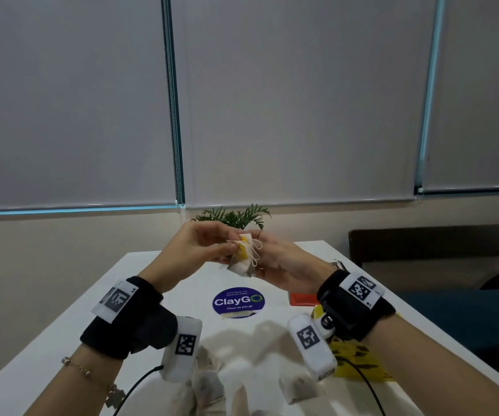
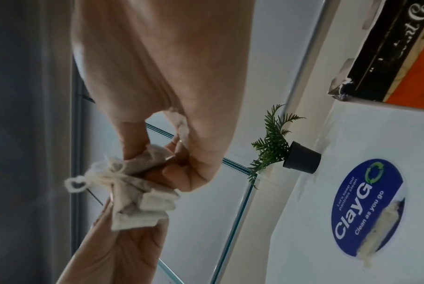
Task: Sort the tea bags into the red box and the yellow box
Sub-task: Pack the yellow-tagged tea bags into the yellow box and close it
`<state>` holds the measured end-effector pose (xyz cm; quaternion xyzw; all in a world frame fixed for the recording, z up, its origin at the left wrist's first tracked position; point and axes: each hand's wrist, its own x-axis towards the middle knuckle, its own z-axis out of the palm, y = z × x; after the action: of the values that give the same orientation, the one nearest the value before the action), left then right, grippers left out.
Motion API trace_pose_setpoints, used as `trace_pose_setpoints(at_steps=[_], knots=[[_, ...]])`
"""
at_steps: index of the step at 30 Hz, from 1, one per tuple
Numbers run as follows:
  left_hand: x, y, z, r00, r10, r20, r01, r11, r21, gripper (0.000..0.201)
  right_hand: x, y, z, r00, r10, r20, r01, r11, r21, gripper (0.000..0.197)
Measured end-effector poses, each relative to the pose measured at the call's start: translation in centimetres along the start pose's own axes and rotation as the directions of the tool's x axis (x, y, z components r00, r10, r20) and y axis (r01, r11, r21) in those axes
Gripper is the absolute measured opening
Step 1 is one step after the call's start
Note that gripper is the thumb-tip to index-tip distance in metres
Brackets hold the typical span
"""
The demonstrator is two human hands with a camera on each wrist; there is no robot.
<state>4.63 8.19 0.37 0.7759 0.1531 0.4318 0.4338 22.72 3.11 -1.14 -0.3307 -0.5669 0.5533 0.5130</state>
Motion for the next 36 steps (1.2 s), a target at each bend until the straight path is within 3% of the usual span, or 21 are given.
trace_pose_setpoints(at_steps=[3,5,8,10,12,15,18,22,27,29,32,36], knots=[[-0.1,0.1,0.0,1.0,0.004,-0.028,-0.005,1.0,-0.03,0.014,0.2,0.0,0.3,1.0,-0.023,0.014,0.022,0.998,0.066,0.031],[0.0,0.0,-0.2,0.999,0.005,-0.046,-0.005,1.0,-0.005,0.011,0.4,0.2,0.3,0.999,-0.025,-0.033,0.028,0.996,0.084,0.017],[0.2,0.0,-0.3,0.997,0.016,-0.08,-0.012,0.999,0.044,0.009,0.6,0.6,0.1,0.995,-0.052,-0.091,0.057,0.996,0.061,0.015],[0.3,0.0,-0.3,0.995,0.023,-0.094,-0.013,0.995,0.099,0.01,0.5,1.0,-0.4,0.984,-0.126,-0.124,0.118,0.99,-0.071,0.015],[0.3,-0.1,0.0,0.995,0.025,-0.093,-0.012,0.989,0.146,0.011,-0.1,1.2,-0.9,0.974,-0.192,-0.122,0.146,0.939,-0.311,0.02],[0.5,-0.4,1.1,0.989,0.018,-0.149,0.001,0.992,0.126,0.013,-1.9,0.9,-1.5,0.988,-0.155,-0.019,0.125,0.86,-0.495,0.033],[0.6,-0.6,3.2,0.978,-0.027,-0.206,0.043,0.996,0.077,0.008,-4.2,0.7,-2.0,0.994,-0.113,0.005,0.104,0.896,-0.432,0.044],[1.5,-0.2,7.5,0.977,-0.079,-0.2,0.083,0.996,0.014,0.01,-6.8,-0.1,-2.8,0.969,-0.179,-0.168,0.087,0.89,-0.448,0.039],[3.6,1.4,12.5,0.97,-0.099,-0.22,0.088,0.994,-0.059,0.012,-9.8,-2.1,-5.0,0.92,-0.231,-0.316,0.15,0.954,-0.261,0.035],[4.1,1.7,14.2,0.972,-0.135,-0.195,0.116,0.988,-0.103,0.015,-11.1,-2.9,-5.9,0.901,-0.227,-0.37,0.144,0.961,-0.238,0.038],[4.5,1.8,16.3,0.97,-0.229,-0.086,0.22,0.97,-0.106,0.017,-13.3,-3.4,-7.4,0.866,-0.196,-0.46,0.062,0.955,-0.29,0.025],[4.5,0.8,18.0,0.927,-0.352,0.126,0.332,0.93,0.155,0.033,-15.9,-3.4,-9.4,0.847,-0.059,-0.528,-0.165,0.916,-0.367,0.026]])
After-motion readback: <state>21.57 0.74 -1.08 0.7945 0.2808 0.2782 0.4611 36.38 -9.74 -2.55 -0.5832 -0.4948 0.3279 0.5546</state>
